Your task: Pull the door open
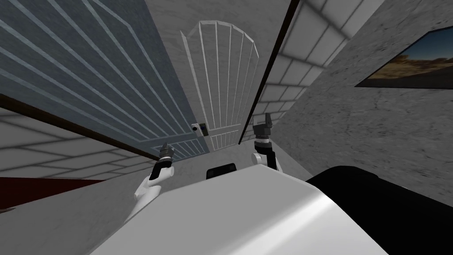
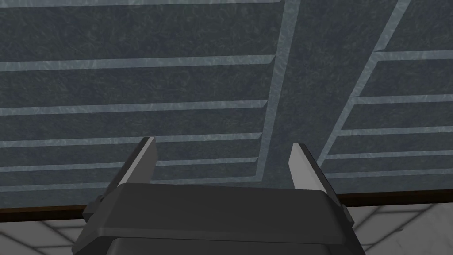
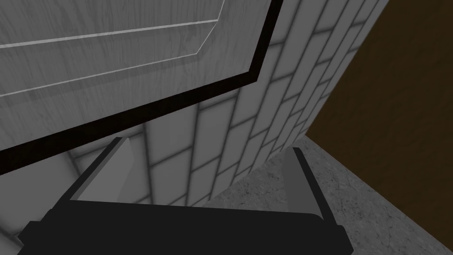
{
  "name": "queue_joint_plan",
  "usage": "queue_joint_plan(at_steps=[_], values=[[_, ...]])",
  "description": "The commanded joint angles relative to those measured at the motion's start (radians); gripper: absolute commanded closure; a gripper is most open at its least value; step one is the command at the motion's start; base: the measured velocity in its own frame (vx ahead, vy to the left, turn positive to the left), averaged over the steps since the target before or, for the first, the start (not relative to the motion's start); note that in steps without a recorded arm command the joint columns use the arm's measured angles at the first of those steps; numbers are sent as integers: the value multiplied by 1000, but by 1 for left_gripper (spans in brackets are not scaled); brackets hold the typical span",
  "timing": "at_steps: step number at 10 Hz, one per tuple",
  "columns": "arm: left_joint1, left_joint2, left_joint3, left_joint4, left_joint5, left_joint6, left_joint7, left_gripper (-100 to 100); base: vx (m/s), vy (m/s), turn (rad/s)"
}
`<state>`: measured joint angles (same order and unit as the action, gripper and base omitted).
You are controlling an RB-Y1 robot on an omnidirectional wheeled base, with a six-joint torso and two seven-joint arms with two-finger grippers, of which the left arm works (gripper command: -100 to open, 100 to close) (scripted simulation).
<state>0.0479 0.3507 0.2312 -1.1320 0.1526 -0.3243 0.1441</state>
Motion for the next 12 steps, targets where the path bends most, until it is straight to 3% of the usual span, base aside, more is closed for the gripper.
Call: queue_joint_plan(at_steps=[1,4,8,9,10,12], values=[[-6,-2,4,9,0,-4,-4,-100,178,33,-38],[-30,-22,-16,3,-4,-5,-6,-100,207,-39,-102],[-74,-62,-67,-15,-13,-10,-7,-100,201,-100,-162],[-63,-60,-61,-10,-13,-16,-8,-100,76,-66,-19],[-63,-60,-61,-10,-13,-16,-8,100,-6,9,23],[-63,-60,-61,-10,-13,-16,-8,100,-30,18,-21]])
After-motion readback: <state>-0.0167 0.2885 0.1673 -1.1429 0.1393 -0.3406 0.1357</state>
